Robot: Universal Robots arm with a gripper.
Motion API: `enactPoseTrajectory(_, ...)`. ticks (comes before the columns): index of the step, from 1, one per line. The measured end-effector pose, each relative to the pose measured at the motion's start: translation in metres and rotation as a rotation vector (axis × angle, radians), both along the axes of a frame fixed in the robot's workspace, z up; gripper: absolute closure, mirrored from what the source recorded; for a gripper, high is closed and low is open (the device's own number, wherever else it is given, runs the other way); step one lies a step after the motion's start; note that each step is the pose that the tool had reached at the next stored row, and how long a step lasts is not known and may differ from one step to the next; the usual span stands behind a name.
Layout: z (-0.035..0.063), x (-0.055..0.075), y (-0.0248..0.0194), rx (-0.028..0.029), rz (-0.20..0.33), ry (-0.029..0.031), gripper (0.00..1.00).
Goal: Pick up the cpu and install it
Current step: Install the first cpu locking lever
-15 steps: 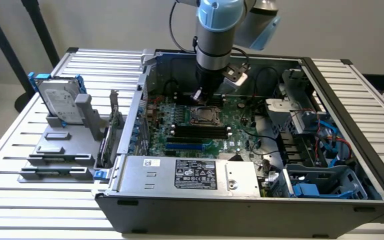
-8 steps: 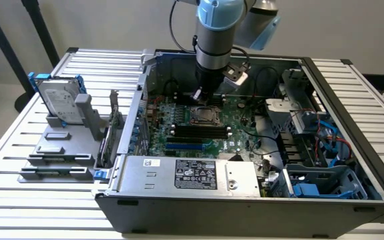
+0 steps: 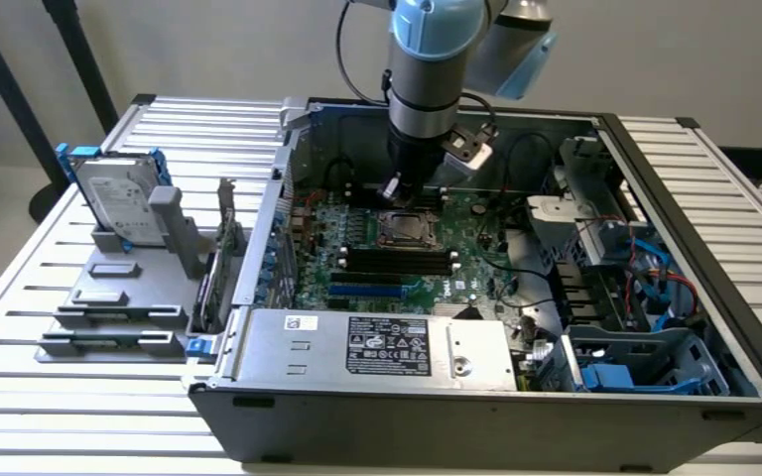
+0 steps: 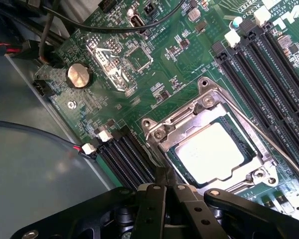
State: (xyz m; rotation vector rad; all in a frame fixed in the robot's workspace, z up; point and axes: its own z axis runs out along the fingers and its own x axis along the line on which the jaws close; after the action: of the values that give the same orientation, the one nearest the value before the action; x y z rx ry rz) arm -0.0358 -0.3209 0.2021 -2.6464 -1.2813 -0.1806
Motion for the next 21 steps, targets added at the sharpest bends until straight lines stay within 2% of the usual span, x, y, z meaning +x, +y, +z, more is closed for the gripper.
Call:
enactPoseTrajectory(4, 0.0015, -0.001, -0.0003, 0.0003, 0.000, -0.0002, 0.89)
enactPoseTrajectory(10, 0.0051, -0.013, -0.0006, 0.0001, 0.003, -0.0001, 0.89)
enactPoseTrajectory(17, 0.0051, -0.020, -0.0003, 0.0001, 0.003, 0.0000, 0.89)
enactPoseTrajectory(21, 0.0049, -0.021, 0.0024, 0.0000, 0.003, 0.0000, 0.89)
